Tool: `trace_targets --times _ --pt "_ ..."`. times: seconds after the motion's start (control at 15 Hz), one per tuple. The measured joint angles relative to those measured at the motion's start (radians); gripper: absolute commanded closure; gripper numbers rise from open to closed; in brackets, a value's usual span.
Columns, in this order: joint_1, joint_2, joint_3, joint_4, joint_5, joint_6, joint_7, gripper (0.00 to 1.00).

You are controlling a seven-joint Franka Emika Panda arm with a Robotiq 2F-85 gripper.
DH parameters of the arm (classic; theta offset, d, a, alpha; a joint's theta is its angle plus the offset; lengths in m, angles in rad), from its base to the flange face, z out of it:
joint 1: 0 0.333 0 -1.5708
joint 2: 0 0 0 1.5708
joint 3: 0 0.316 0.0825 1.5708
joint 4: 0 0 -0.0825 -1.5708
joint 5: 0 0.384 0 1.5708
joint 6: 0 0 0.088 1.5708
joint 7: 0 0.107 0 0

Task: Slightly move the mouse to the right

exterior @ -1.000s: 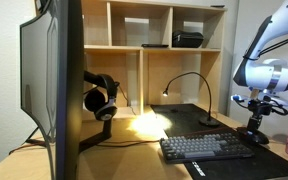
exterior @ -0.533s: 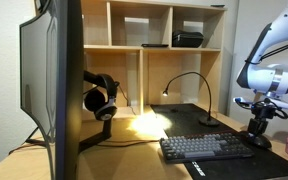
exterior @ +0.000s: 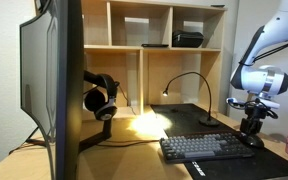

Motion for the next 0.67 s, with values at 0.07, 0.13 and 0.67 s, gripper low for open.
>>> trace_targets --times 0.07,0.13,0.67 --pt "0.002 0.001 0.000 0.002 -0.001 0.000 0.017 0.56" --pt "0.002 0.002 0.000 0.003 -0.001 0.000 0.032 0.31" --pt "0.000 0.003 0.001 0.006 0.009 -0.001 0.086 0.56"
